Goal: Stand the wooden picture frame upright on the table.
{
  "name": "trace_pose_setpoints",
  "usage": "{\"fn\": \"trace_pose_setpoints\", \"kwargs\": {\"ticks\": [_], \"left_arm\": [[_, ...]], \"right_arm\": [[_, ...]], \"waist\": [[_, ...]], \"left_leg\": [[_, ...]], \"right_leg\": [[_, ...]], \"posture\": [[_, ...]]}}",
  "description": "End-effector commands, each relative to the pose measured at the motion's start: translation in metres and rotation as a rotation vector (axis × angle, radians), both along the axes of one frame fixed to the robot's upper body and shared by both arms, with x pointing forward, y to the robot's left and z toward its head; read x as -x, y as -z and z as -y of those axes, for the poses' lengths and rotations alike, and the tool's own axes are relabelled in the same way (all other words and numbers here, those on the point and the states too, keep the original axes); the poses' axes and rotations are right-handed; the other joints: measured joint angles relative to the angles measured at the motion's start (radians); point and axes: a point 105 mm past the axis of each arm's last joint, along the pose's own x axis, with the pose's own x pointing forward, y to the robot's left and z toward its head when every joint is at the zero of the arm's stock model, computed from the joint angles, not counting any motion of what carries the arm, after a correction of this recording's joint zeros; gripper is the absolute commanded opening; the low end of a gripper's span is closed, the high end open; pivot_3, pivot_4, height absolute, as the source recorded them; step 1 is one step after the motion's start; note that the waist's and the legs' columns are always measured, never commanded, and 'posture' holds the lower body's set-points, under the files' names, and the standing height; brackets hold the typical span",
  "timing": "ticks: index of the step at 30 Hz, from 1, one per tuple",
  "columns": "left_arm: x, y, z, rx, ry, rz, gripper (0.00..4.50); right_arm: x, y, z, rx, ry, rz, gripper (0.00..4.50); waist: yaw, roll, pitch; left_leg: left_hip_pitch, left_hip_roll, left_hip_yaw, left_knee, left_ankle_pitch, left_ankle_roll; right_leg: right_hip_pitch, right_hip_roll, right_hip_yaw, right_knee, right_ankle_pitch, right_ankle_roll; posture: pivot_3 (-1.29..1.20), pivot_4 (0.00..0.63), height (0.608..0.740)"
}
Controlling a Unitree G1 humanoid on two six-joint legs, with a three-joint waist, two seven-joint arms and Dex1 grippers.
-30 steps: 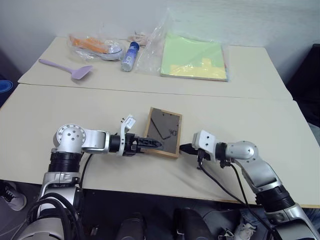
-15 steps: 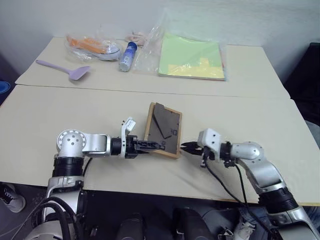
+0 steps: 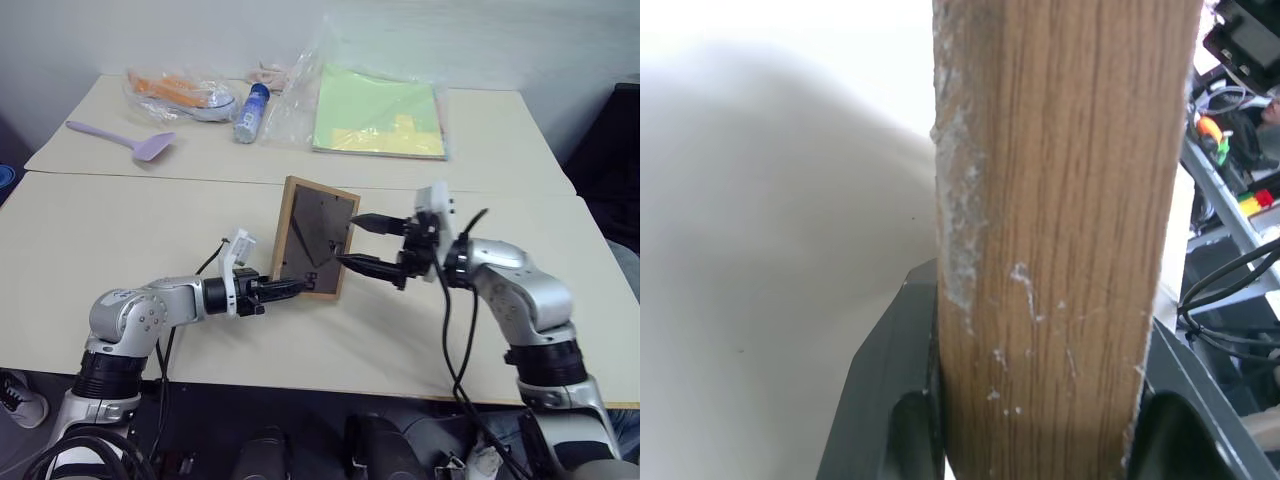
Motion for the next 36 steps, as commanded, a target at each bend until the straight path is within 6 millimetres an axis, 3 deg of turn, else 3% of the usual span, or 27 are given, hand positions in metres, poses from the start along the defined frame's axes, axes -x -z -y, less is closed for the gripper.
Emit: {"fn": "trace_pose_setpoints", "kwargs": {"ticks": [1,8,13,19,23,29,33,36], "left_arm": [[0.006,-0.002,0.01,-0.018,0.056,0.036,1.31],[0.006,-0.004,0.011,-0.01,0.059,0.045,1.31],[0.005,-0.012,0.01,0.071,0.044,-0.022,1.31],[0.007,-0.022,0.009,0.146,0.053,-0.058,1.31],[0.016,-0.032,0.007,0.213,0.097,-0.148,1.31],[0.02,-0.041,-0.012,0.272,0.146,-0.388,1.31],[0.029,-0.044,-0.013,0.294,0.236,-0.522,1.31],[0.029,-0.05,-0.011,0.314,0.262,-0.571,1.31]], "right_arm": [[-0.003,-0.006,-0.013,0.004,-0.025,0.047,4.47],[0.011,-0.011,-0.027,-0.013,-0.133,0.064,4.47],[0.034,-0.01,-0.017,0.029,-0.229,0.134,4.47],[0.033,-0.004,-0.005,0.087,-0.202,0.224,4.47],[0.031,-0.011,0.01,0.09,-0.152,0.367,4.47],[0.028,-0.024,0.053,0.149,-0.04,0.644,4.47],[0.019,-0.015,0.058,0.302,-0.01,0.904,4.47],[0.012,-0.005,0.048,0.377,-0.028,1.057,4.47]], "waist": [[0.0,0.0,0.0],[-0.001,0.0,0.0],[0.001,0.0,0.0],[-0.007,0.0,0.0],[-0.006,0.0,0.0],[-0.003,-0.001,0.001],[-0.01,-0.002,0.002],[-0.009,-0.002,0.002]], "left_leg": [[0.0,0.0,0.0,0.0,0.0,0.0],[-0.001,0.0,0.0,0.0,0.0,0.001],[-0.002,0.0,-0.001,0.0,-0.001,0.003],[-0.002,0.0,-0.001,0.0,-0.001,0.002],[-0.002,0.0,-0.001,0.0,-0.001,0.002],[-0.002,-0.001,-0.001,0.0,-0.001,0.002],[0.0,0.0,-0.001,0.0,-0.001,0.001],[0.0,0.0,-0.001,0.0,0.0,0.001]], "right_leg": [[0.0,0.0,0.0,0.0,0.0,0.0],[0.0,-0.001,0.0,0.0,0.0,0.0],[0.0,-0.001,0.0,-0.001,0.0,0.001],[-0.001,0.0,-0.001,-0.001,0.0,0.001],[-0.001,0.0,-0.001,-0.001,0.0,0.001],[0.0,-0.001,-0.001,-0.001,0.0,0.001],[0.0,0.0,0.0,-0.001,0.0,0.001],[0.0,-0.001,0.0,0.0,0.0,0.001]], "posture": [[0.0,0.15,0.74],[0.0,0.15,0.74],[0.0,0.15,0.74],[0.0,0.15,0.74],[0.0,0.15,0.74],[0.0,0.15,0.74],[0.0,0.15,0.74],[0.0,0.15,0.74]]}}
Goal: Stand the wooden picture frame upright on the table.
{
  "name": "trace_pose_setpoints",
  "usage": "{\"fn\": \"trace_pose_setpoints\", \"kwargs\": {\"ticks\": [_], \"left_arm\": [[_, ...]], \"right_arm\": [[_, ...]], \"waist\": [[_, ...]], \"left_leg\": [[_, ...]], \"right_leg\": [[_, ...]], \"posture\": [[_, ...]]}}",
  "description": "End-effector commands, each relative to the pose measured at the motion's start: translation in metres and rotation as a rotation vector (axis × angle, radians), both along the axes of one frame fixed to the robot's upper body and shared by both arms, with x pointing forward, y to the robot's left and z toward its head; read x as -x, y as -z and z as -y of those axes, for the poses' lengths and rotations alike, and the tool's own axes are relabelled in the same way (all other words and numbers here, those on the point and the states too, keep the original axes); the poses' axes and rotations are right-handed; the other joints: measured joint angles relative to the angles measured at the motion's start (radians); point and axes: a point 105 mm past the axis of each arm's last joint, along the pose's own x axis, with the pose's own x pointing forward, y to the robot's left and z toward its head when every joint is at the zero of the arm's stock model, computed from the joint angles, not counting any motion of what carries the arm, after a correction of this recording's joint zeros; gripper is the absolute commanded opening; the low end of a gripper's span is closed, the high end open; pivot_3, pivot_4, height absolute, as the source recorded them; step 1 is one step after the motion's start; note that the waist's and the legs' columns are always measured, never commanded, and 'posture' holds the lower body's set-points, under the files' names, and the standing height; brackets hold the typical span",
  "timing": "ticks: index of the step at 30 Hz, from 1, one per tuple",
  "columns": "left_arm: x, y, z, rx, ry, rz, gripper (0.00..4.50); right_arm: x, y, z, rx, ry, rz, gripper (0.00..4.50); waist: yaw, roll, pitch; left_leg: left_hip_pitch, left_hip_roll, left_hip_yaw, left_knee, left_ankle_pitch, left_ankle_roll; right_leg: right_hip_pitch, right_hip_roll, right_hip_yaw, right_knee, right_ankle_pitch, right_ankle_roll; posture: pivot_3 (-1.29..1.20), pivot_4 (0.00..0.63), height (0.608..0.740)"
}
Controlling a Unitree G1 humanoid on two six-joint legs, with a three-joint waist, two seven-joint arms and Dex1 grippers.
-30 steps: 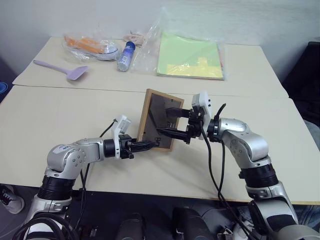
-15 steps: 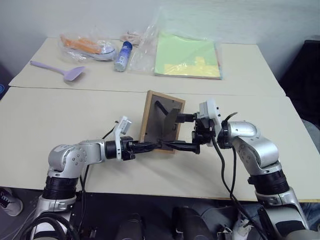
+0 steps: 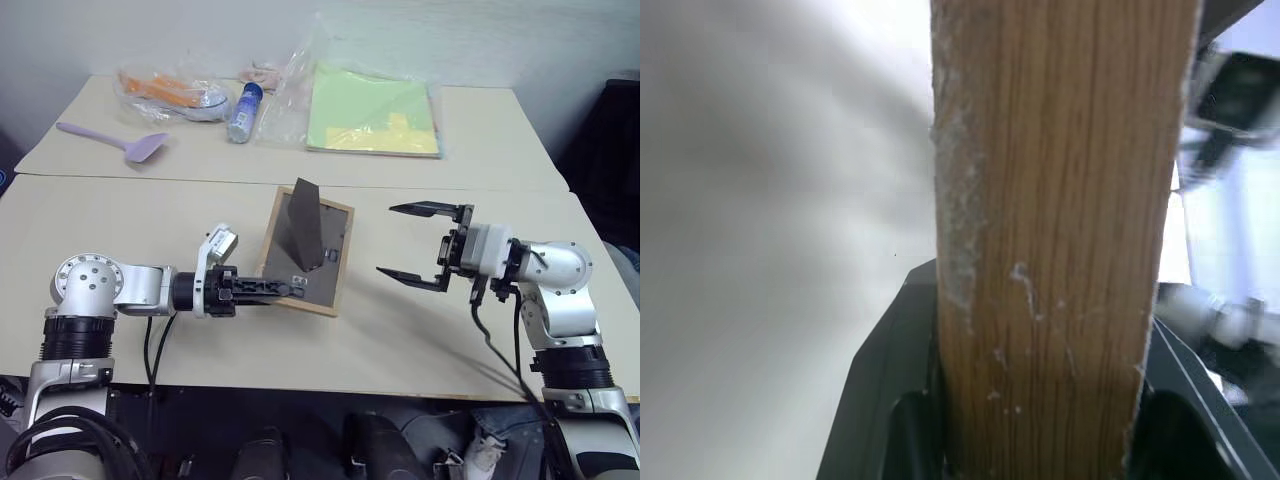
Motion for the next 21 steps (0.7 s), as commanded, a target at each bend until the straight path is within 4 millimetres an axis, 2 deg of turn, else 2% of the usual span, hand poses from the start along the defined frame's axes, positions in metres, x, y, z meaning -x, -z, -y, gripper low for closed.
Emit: {"fn": "trace_pose_setpoints", "kwargs": {"ticks": [1,4,7,11,15,16,17,19,21], "left_arm": [[0.002,-0.024,0.007,0.089,0.063,-0.009,1.31],[0.002,-0.03,0.011,0.114,0.087,-0.038,1.31],[0.005,-0.036,0.015,0.133,0.105,-0.048,1.31],[0.005,-0.036,0.016,0.129,0.113,-0.062,1.31],[0.006,-0.037,0.016,0.139,0.124,-0.065,1.31],[0.006,-0.038,0.016,0.144,0.126,-0.063,1.31],[0.006,-0.04,0.016,0.152,0.123,-0.054,1.31],[0.005,-0.046,0.017,0.174,0.103,0.001,2.04],[0.006,-0.054,0.014,0.191,0.079,0.067,2.63]], "right_arm": [[-0.004,0.0,-0.015,0.1,-0.018,0.265,4.47],[-0.008,0.005,-0.027,0.128,-0.031,0.382,4.47],[-0.012,0.003,-0.038,0.08,-0.028,0.452,4.47],[-0.013,0.005,-0.05,0.046,-0.037,0.51,3.55],[-0.016,0.001,-0.05,-0.005,0.003,0.538,2.09],[-0.017,0.002,-0.049,-0.006,0.012,0.535,1.87],[-0.017,0.002,-0.048,-0.016,0.025,0.542,1.82],[-0.019,0.002,-0.046,-0.033,0.048,0.542,1.8],[-0.022,0.0,-0.045,-0.055,0.069,0.534,1.41]], "waist": [[-0.002,0.0,0.0],[-0.002,0.0,0.0],[-0.003,0.0,0.0],[-0.002,0.0,0.0],[-0.002,0.0,0.0],[-0.002,0.0,0.0],[-0.002,0.0,0.0],[-0.002,0.0,0.0],[-0.002,0.0,0.0]], "left_leg": [[0.0,0.0,0.0,0.0,0.0,0.0],[0.0,0.0,0.0,0.0,0.001,-0.001],[0.0,0.0,0.0,0.0,0.001,-0.001],[0.0,0.0,0.0,0.001,0.001,-0.001],[0.0,0.0,0.0,0.001,0.001,0.0],[0.0,0.0,0.0,0.001,0.001,0.0],[0.0,0.0,0.0,0.001,0.001,0.0],[0.0,0.0,0.0,0.001,0.001,0.0],[0.0,0.0,0.0,0.001,0.001,0.0]], "right_leg": [[0.0,0.0,0.0,0.0,0.0,0.0],[0.0,0.0,0.0,0.001,0.0,0.0],[0.0,0.0,0.0,0.001,0.0,0.0],[0.0,0.0,0.0,0.001,0.0,0.0],[0.0,0.0,0.0,0.001,0.0,0.0],[0.0,0.0,0.0,0.001,0.0,0.0],[0.0,0.0,0.0,0.001,0.0,0.0],[0.0,0.0,0.0,0.001,0.0,0.0],[0.0,0.0,0.0,0.001,0.0,0.0]], "posture": [[0.0,0.15,0.74],[0.0,0.15,0.74],[0.0,0.15,0.74],[0.0,0.15,0.74],[0.0,0.15,0.74],[0.0,0.15,0.74],[0.0,0.15,0.74],[0.0,0.15,0.74],[0.0,0.15,0.74]]}}
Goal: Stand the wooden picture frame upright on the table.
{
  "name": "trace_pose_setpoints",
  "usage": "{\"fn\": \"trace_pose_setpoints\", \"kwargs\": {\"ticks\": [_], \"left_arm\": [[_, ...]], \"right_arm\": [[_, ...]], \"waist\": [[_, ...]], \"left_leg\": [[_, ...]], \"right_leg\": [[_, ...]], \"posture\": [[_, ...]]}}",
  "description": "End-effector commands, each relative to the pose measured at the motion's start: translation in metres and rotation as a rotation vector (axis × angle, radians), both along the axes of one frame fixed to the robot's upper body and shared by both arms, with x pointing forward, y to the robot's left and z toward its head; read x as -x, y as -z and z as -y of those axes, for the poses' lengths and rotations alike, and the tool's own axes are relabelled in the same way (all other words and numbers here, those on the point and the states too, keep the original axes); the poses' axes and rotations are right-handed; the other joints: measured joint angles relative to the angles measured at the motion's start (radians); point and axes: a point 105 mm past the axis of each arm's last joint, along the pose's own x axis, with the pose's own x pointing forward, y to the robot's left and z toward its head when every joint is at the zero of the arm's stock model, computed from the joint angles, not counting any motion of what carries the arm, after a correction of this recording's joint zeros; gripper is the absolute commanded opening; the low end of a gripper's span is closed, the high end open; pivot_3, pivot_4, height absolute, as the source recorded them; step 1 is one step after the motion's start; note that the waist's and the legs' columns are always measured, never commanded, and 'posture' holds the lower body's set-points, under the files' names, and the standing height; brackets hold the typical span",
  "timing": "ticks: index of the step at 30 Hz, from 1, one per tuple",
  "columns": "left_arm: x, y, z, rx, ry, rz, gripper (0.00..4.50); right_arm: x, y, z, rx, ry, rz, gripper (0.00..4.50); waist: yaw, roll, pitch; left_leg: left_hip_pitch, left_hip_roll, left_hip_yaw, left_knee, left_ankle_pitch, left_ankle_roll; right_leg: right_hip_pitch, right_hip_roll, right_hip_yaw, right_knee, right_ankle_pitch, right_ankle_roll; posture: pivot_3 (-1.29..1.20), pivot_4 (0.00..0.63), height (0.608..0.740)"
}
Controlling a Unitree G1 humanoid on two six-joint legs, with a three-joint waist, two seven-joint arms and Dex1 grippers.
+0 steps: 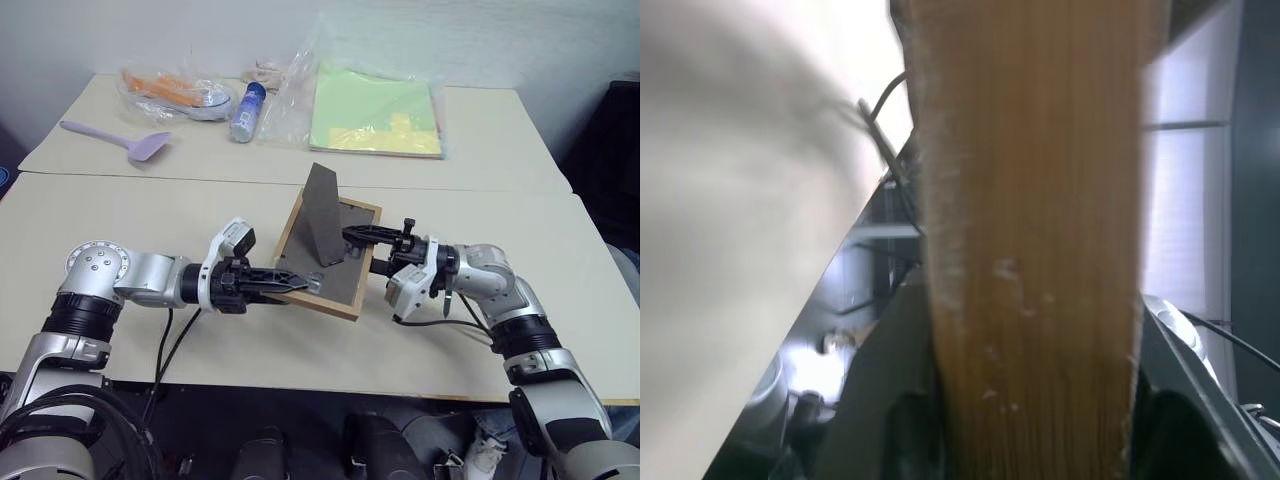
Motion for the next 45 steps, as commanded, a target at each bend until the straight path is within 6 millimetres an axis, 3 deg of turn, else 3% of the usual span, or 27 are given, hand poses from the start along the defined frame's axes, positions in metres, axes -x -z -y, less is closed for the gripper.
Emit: {"fn": "trace_pose_setpoints", "kwargs": {"ticks": [1,3,5,9,11,14,17,20,27,33,36,43,45], "left_arm": [[0.004,-0.024,-0.005,0.057,-0.047,0.146,2.9],[0.002,-0.026,-0.013,0.038,-0.142,0.213,3.55],[-0.001,-0.028,-0.035,-0.016,-0.294,0.289,4.16],[0.001,-0.039,-0.069,-0.085,-0.489,0.561,4.2],[0.003,-0.038,-0.077,-0.179,-0.505,0.792,4.2],[0.006,-0.011,-0.078,-0.42,-0.358,1.169,4.5],[0.004,0.006,-0.075,-0.47,-0.309,1.38,4.5],[0.004,0.011,-0.067,-0.424,-0.312,1.454,4.5],[0.004,0.022,-0.061,-0.403,-0.25,1.455,4.5],[0.0,0.022,-0.064,-0.417,-0.234,1.456,4.5],[0.0,0.025,-0.066,-0.429,-0.21,1.452,4.5],[0.0,0.032,-0.08,-0.477,-0.219,1.437,4.5],[0.001,0.04,-0.088,-0.52,-0.224,1.424,4.5]], "right_arm": [[-0.003,-0.02,0.006,-0.124,0.028,0.035,1.27],[-0.003,-0.022,0.008,-0.143,0.033,0.026,1.27],[-0.004,-0.024,0.012,-0.166,0.034,-0.004,1.27],[-0.003,-0.021,0.019,-0.216,0.019,-0.174,1.27],[-0.002,-0.018,0.021,-0.311,-0.026,-0.439,1.27],[0.011,-0.013,0.022,-0.463,-0.179,-0.991,1.27],[0.016,-0.003,0.024,-0.52,-0.198,-1.307,1.27],[0.011,0.012,0.026,-0.558,-0.141,-1.452,1.27],[0.004,0.06,0.029,-0.523,0.006,-1.552,1.27],[-0.002,0.069,0.032,-0.55,0.045,-1.537,1.27],[-0.001,0.064,0.033,-0.572,0.022,-1.561,2.24],[0.013,0.036,0.046,-0.495,-0.024,-1.388,4.48],[0.024,0.033,0.055,-0.418,-0.02,-1.34,4.48]], "waist": [[0.0,0.0,0.0],[-0.007,0.0,0.0],[-0.017,0.0,0.0],[-0.023,0.001,0.0],[-0.019,0.001,0.0],[-0.004,0.003,0.001],[0.009,0.004,0.002],[0.011,0.003,0.002],[0.002,0.003,0.002],[0.001,0.003,0.001],[0.002,0.003,0.001],[0.005,0.003,0.001],[0.005,0.003,0.001]], "left_leg": [[0.0,0.0,0.0,0.0,0.0,0.0],[0.0,0.0,0.0,0.0,0.0,0.0],[0.0,0.001,0.0,-0.001,0.0,0.0],[0.0,0.001,-0.002,-0.001,0.0,-0.001],[0.0,0.001,-0.002,-0.001,0.0,-0.001],[0.0,0.0,-0.003,-0.002,0.0,-0.001],[0.0,0.0,-0.003,-0.002,-0.001,0.0],[-0.001,0.0,-0.003,-0.002,-0.001,0.001],[-0.002,0.0,-0.002,-0.003,-0.002,0.002],[0.002,0.001,-0.001,-0.003,-0.002,0.002],[0.002,0.001,-0.001,-0.003,-0.002,0.002],[-0.002,0.0,-0.001,-0.003,-0.002,0.002],[-0.002,0.001,-0.001,-0.003,-0.003,0.003]], "right_leg": [[0.0,0.0,0.0,0.0,0.0,0.0],[0.0,0.0,0.0,-0.001,0.0,0.0],[0.0,0.0,0.0,0.0,0.0,0.0],[0.0,0.0,-0.001,-0.001,-0.001,-0.001],[0.0,0.0,-0.001,-0.002,-0.001,-0.002],[0.002,0.0,-0.002,-0.002,-0.001,-0.002],[0.001,-0.001,-0.002,-0.006,-0.001,-0.002],[0.001,-0.002,-0.002,-0.007,-0.001,-0.002],[-0.001,-0.002,-0.002,-0.006,-0.001,-0.002],[0.001,-0.001,-0.001,-0.003,-0.001,-0.002],[0.001,-0.002,-0.001,-0.002,-0.001,-0.002],[-0.001,-0.002,-0.002,-0.002,-0.001,-0.001],[-0.001,-0.001,-0.002,-0.002,-0.001,-0.001]], "posture": [[0.0,0.15,0.74],[0.0,0.15,0.74],[0.0,0.15,0.74],[0.0,0.15,0.74],[0.0,0.15,0.74],[0.0,0.15,0.74],[0.0,0.15,0.74],[0.0,0.15,0.74],[0.0,0.15,0.74],[0.0,0.15,0.74],[0.0,0.15,0.74],[0.0,0.15,0.74],[0.0,0.15,0.74]]}}
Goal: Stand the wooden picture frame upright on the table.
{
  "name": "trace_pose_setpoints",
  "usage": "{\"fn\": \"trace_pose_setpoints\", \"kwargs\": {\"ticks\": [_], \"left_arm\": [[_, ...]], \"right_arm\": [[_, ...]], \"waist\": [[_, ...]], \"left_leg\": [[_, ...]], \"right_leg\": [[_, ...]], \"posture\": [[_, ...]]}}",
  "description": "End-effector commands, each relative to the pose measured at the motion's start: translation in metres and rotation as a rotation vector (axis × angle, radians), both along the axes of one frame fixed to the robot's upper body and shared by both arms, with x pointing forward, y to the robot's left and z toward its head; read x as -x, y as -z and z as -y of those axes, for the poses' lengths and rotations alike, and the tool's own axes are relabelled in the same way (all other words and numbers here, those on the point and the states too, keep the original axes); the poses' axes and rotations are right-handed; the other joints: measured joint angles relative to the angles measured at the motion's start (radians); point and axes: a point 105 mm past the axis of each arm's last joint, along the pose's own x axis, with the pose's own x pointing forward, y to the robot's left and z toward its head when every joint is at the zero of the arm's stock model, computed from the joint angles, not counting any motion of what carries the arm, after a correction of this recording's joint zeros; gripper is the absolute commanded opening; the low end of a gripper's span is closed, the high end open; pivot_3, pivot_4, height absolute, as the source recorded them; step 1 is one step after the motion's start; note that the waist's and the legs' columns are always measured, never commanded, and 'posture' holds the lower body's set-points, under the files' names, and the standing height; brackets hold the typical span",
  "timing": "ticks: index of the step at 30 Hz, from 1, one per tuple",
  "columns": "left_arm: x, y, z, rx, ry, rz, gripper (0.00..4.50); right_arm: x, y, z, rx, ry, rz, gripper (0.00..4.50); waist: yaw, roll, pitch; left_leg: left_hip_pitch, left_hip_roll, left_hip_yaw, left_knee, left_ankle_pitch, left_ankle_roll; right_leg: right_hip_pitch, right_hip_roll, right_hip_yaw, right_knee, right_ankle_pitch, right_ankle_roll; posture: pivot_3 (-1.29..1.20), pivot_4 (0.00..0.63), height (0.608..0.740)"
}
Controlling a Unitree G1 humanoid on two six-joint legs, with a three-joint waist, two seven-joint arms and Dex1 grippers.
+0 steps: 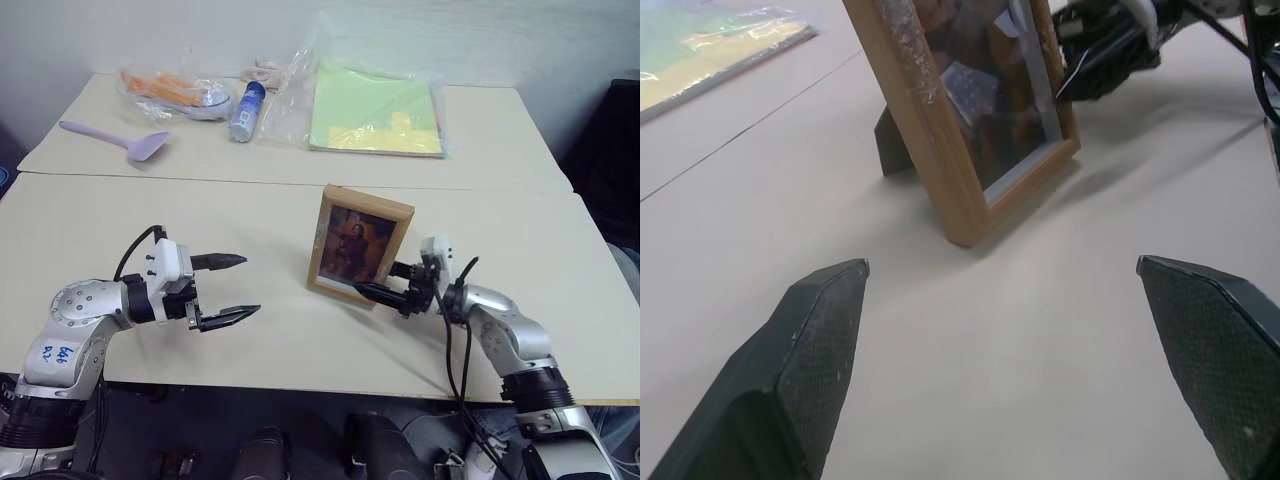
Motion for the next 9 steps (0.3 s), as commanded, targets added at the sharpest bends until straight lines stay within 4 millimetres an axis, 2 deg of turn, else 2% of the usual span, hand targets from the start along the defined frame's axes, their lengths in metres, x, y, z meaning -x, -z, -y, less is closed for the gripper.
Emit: {"fn": "trace_pose_setpoints", "kwargs": {"ticks": [1,4,6,9], "left_arm": [[0.003,0.004,-0.017,-0.038,-0.052,0.012,4.5],[0.006,0.011,-0.028,-0.065,-0.104,0.008,4.5],[0.014,0.022,-0.042,-0.121,-0.142,-0.004,4.5],[0.021,0.029,-0.055,-0.143,-0.184,-0.013,4.5]], "right_arm": [[0.017,-0.016,0.02,0.08,-0.035,0.139,4.48],[0.026,-0.017,0.038,0.176,-0.027,0.244,4.48],[0.038,-0.011,0.061,0.332,-0.048,0.401,4.48],[0.045,-0.004,0.085,0.421,-0.021,0.475,4.48]], "waist": [[0.0,0.0,0.0],[0.001,0.0,0.0],[0.001,0.0,0.0],[0.001,0.0,0.0]], "left_leg": [[0.0,0.0,0.0,0.0,0.0,0.0],[0.0,0.0,0.0,0.0,0.0,0.001],[0.0,0.0,0.0,0.0,-0.001,0.001],[0.002,0.0,0.0,-0.001,-0.001,0.001]], "right_leg": [[0.0,0.0,0.0,0.0,0.0,0.0],[0.0,0.0,0.0,-0.001,0.0,0.0],[0.001,0.0,0.0,-0.003,0.0,0.0],[0.002,0.0,0.0,-0.006,0.0,0.0]], "posture": [[0.0,0.15,0.74],[0.0,0.15,0.74],[0.0,0.15,0.74],[0.0,0.15,0.74]]}}
